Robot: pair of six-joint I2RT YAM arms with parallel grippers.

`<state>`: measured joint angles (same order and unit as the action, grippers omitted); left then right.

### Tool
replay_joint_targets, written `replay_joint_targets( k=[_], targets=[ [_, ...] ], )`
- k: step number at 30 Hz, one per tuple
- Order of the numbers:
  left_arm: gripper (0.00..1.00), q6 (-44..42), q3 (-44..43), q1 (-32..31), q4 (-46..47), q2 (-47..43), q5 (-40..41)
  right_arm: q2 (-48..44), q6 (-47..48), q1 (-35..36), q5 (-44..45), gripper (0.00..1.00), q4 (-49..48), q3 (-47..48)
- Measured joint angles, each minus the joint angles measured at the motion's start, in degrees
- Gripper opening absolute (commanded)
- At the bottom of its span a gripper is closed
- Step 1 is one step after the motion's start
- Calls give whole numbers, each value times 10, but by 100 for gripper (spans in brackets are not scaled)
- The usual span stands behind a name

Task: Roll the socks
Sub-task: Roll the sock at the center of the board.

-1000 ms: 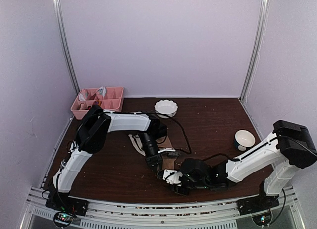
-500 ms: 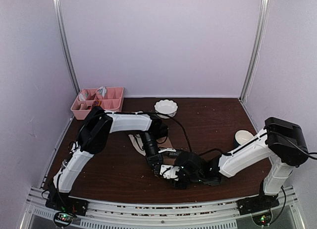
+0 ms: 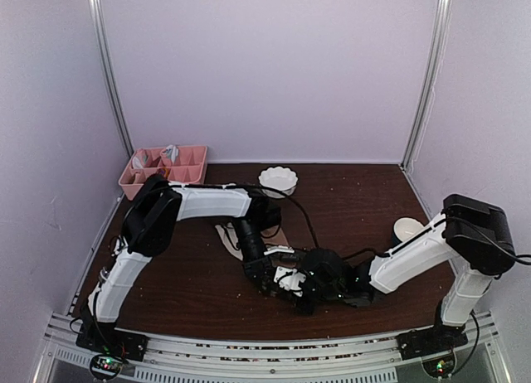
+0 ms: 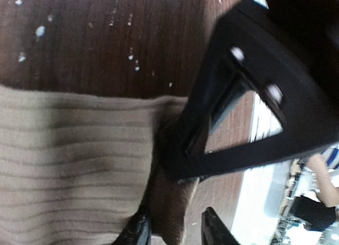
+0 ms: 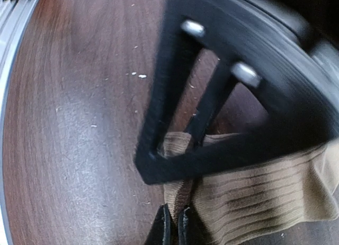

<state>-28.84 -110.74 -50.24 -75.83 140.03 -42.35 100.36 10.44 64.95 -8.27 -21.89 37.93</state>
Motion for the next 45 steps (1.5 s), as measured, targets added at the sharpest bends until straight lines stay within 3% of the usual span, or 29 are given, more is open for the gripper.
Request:
replay_joint_targets(
  k=[3, 4, 7, 14, 30, 37, 45],
  targets=[
    [45, -5, 54, 1, 46, -45, 27, 1, -39, -27, -43, 0, -1, 0],
    [57, -10, 82, 2, 70, -67, 40, 2, -53, -37, -60, 0, -2, 0],
    [61, -30, 173, 8, 135, -145, 81, 5, -84, -59, -96, 0, -2, 1],
    [57, -51, 283, 27, 267, -253, 130, 26, -121, -88, -186, 0, 9, 21],
    [53, -109, 412, -34, 456, -318, 102, 49, -218, -151, -276, 0, 12, 37],
    [52, -132, 417, -49, 520, -322, 156, 64, -250, -168, -316, 0, -6, 37],
    [42, -156, 407, -59, 534, -292, 195, 75, -272, -179, -346, 0, -12, 42]
  ],
)
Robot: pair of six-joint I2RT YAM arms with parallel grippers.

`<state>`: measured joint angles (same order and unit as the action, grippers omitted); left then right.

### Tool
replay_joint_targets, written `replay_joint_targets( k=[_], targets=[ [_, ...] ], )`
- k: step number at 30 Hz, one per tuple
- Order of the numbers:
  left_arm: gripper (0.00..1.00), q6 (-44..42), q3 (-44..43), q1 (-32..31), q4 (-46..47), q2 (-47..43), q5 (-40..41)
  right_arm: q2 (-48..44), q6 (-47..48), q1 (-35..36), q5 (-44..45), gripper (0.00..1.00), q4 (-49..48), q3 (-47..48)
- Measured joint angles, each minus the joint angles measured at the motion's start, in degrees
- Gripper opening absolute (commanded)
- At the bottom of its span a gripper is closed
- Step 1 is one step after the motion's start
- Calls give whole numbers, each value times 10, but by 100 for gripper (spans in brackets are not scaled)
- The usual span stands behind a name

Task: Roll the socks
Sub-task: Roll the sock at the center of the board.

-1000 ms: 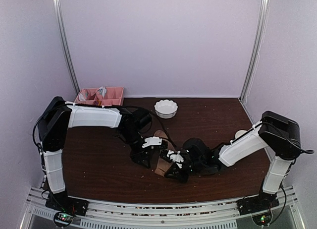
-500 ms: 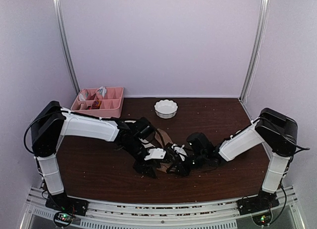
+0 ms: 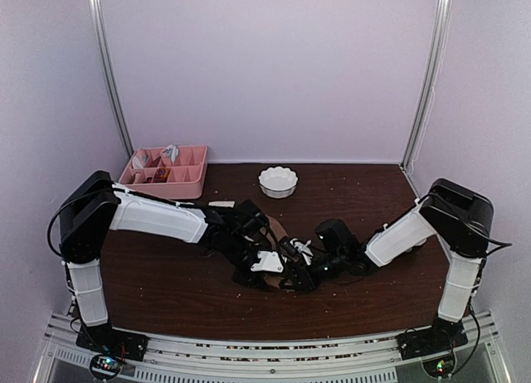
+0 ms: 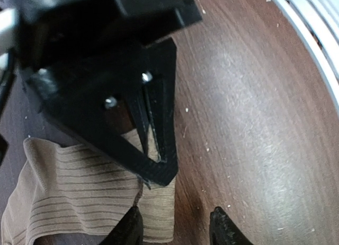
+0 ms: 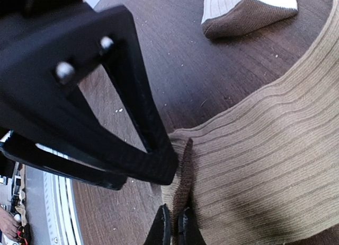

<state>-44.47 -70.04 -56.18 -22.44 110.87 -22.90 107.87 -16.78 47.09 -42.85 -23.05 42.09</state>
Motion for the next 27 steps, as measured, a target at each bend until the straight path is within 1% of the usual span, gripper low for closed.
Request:
replay_joint_targets(
  k=[4, 10, 18, 21, 27],
  targets=[
    [40, -5, 0, -1, 0, 13, 17, 2, -4, -2, -5, 0, -3, 0],
    [41, -7, 0, -1, 5, 14, 37, 5, -8, -2, -12, 0, -5, 1],
    [42, -8, 0, -2, 15, 14, 42, 8, -12, -3, -20, 0, -2, 4],
    [40, -10, -1, -3, 15, 16, 44, 8, -14, -4, -21, 0, -2, 4],
    [30, -15, -17, -5, 16, 36, 50, 8, -17, -4, -21, 0, -2, 4]
  ],
)
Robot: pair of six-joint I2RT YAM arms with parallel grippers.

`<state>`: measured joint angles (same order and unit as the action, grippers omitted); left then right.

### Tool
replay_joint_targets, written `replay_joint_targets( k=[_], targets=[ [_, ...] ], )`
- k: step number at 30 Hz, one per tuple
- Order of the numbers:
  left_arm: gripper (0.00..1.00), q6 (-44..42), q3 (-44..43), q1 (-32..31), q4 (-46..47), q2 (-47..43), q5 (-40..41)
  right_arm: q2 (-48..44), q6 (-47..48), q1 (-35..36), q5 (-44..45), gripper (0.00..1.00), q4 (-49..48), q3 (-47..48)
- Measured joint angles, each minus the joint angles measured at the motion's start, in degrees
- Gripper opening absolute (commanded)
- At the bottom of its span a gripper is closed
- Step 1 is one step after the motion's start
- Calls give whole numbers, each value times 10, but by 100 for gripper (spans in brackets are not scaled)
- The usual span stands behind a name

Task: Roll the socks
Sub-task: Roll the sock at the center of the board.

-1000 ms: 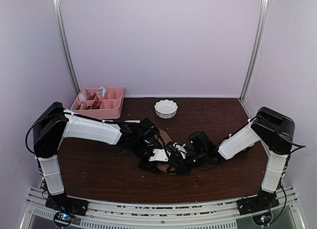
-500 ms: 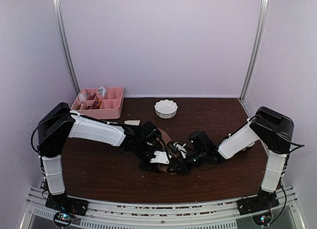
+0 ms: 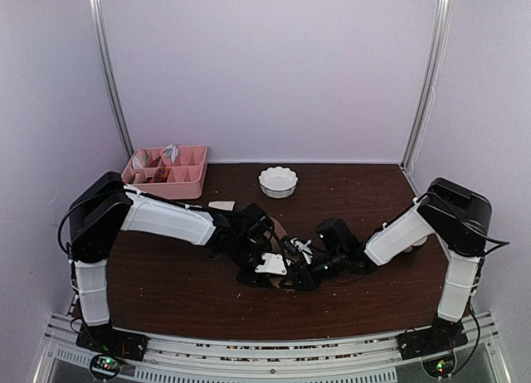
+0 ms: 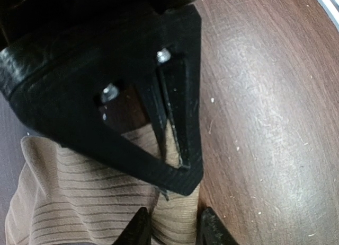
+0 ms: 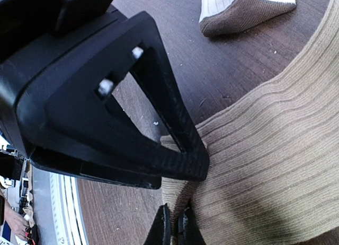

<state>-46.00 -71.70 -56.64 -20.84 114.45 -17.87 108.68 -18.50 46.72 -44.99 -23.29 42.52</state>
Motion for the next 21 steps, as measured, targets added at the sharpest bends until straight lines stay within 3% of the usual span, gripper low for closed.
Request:
replay_joint_targets(
  k=[14, 17, 21],
  targets=[
    [6, -30, -21, 0, -17, 15, 5, 0, -42, -14, -14, 0, -21, -12],
    [3, -36, -22, 0, -22, 15, 5, -1, -45, -16, -16, 8, -21, -13],
    [2, -36, -36, 0, -43, 21, 3, -10, -48, -18, -13, 25, -21, -19]
  ],
)
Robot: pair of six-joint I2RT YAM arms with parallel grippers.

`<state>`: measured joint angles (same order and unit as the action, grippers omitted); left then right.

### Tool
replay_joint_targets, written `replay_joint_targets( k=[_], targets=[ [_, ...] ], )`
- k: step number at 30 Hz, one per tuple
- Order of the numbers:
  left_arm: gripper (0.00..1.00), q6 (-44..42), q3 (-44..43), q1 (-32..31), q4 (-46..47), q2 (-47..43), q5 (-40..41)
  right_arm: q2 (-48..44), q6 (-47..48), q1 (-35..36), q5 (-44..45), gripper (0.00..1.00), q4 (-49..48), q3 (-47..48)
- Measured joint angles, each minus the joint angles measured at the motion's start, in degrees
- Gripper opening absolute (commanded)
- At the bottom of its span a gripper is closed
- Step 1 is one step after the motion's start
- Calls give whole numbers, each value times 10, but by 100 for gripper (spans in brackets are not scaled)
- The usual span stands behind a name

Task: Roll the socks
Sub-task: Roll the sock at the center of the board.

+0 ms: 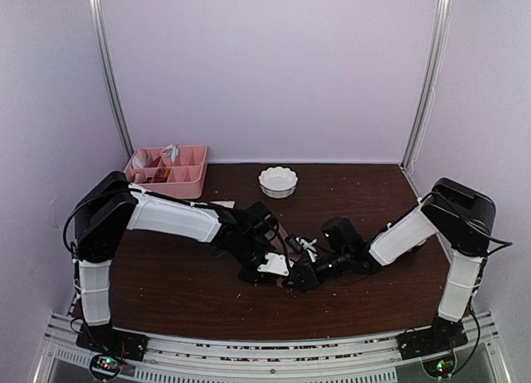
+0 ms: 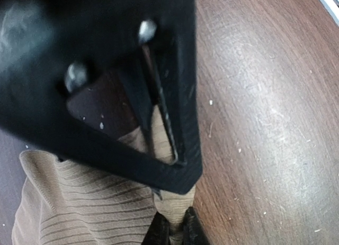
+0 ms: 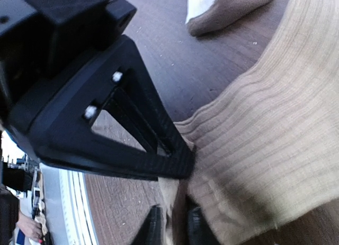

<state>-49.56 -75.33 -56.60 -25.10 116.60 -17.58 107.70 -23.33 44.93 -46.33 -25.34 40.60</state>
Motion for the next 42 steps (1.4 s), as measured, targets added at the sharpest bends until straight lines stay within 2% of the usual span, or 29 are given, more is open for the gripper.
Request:
replay_joint_targets(
  k=[3, 12, 13, 14, 15, 16, 23, 27, 30, 34, 39, 42],
  targets=[
    [3, 5, -29, 8, -37, 14, -19, -24, 3, -1, 15, 32, 2, -18],
    [3, 19, -91, 38, -171, 47, -99, -132, 13, -4, 135, 40, -9, -114],
    [3, 21, -99, 40, -191, 52, -108, -148, 17, -3, 151, 45, -16, -127],
    [3, 22, -107, 42, -207, 58, -118, -170, 22, -2, 173, 80, -24, -144],
    [3, 23, -115, 43, -222, 64, -128, -187, 27, 0, 188, 98, -28, -154],
    [4, 24, -122, 44, -234, 70, -135, -204, 33, 4, 209, 100, -34, -164],
    [5, 38, -176, 59, -323, 117, -194, -302, 75, 33, 377, 100, -59, -207],
    [6, 47, -198, 76, -356, 140, -226, -356, 22, 30, 476, 100, -89, -243],
    [6, 54, -203, 87, -372, 149, -240, -362, 4, 23, 487, 100, -138, -275],
    [7, 63, -211, 90, -384, 159, -253, -306, 27, 34, 463, 100, -144, -256],
    [9, 80, -230, 95, -405, 175, -262, -257, 109, 114, 464, 100, -183, -266],
    [11, 91, -243, 98, -418, 185, -268, -243, 163, 163, 468, 95, -195, -275]
  ],
)
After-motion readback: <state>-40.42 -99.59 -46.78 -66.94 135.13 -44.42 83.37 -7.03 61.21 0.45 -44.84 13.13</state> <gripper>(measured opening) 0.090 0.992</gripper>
